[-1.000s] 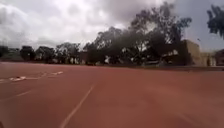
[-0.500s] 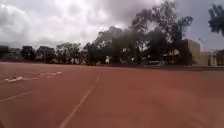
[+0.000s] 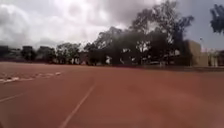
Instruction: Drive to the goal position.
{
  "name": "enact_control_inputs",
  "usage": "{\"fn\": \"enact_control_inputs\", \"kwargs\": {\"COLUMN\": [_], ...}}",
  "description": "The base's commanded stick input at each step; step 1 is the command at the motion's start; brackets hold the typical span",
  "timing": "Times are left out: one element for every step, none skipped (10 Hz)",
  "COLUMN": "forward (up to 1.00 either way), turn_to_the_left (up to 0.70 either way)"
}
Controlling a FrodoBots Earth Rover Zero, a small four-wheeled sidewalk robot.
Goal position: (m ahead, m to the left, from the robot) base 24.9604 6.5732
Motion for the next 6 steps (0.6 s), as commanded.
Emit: {"fn": "enact_control_inputs", "kwargs": {"forward": [0.60, 0.60, 0.60, 0.60, 0.60, 0.60], "turn_to_the_left": [0.00, 0.00, 0.00, 0.00, 0.00, 0.00]}}
